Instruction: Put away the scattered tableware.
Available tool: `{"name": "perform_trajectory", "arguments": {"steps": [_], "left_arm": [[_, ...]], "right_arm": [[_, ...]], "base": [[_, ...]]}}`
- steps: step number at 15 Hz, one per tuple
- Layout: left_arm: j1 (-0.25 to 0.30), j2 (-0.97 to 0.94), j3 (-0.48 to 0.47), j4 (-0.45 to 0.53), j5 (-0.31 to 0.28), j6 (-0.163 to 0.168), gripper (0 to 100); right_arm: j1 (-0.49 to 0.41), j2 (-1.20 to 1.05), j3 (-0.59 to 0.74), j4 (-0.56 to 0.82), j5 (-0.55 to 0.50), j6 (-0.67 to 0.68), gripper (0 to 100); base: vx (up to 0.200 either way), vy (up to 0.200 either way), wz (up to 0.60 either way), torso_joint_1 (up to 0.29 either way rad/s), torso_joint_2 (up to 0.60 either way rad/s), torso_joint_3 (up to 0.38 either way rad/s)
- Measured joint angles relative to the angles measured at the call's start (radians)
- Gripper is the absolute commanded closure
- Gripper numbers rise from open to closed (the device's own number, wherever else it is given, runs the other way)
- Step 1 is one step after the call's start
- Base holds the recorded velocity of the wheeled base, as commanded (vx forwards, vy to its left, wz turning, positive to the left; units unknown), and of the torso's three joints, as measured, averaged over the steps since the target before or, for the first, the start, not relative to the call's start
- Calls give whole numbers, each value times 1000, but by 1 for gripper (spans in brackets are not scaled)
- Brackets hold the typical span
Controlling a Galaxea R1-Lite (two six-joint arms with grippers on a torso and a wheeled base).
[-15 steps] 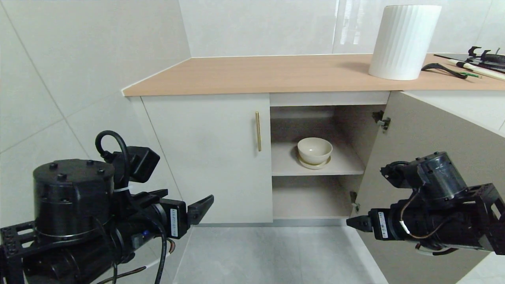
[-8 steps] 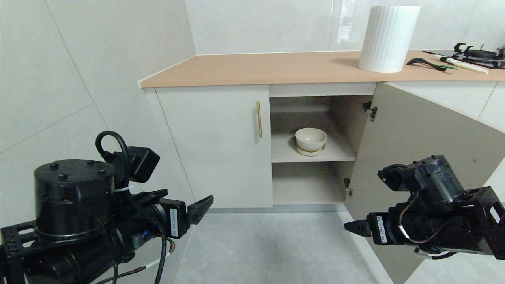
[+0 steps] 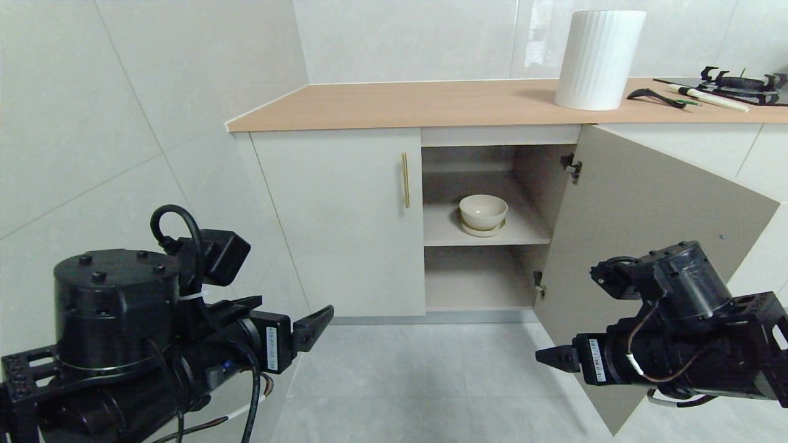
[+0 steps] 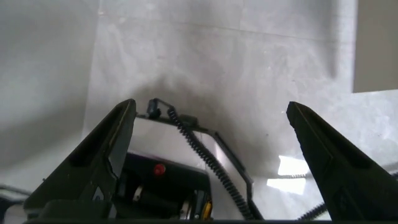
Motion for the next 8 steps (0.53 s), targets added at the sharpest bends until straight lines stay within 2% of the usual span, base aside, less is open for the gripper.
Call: {"name": "perform_trajectory", "arguments": {"steps": [8], "left_arm": [[0,-3,2,1,2,3,0]], "right_arm": [[-7,-43,45,2,-6,-36,0]], "base": [[0,-200,0,2,5,2]]}}
